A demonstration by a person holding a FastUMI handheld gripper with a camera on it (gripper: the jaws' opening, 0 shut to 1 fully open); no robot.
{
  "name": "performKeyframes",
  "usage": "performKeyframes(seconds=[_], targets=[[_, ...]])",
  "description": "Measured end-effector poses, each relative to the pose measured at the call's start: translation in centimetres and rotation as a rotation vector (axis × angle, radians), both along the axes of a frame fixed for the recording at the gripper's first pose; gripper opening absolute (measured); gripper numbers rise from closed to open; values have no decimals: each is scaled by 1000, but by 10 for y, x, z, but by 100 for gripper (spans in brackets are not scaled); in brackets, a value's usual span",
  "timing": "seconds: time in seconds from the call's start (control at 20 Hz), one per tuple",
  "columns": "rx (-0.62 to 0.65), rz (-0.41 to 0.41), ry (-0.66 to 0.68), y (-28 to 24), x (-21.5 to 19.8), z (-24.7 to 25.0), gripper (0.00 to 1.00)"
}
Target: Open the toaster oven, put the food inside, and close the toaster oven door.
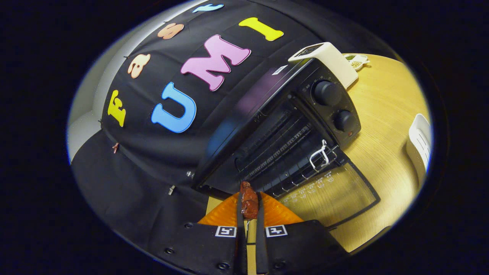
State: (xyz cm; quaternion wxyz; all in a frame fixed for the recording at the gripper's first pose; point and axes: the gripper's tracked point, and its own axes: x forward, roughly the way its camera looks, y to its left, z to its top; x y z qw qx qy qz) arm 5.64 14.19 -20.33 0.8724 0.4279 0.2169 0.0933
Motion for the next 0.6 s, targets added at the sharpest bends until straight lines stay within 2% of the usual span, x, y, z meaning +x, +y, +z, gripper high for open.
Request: performKeyframes(seconds=[0.35,0.6], targets=[[17,-155,-95,-7,48,-14,13],[-17,-212,-105,-6,72,-27,13]])
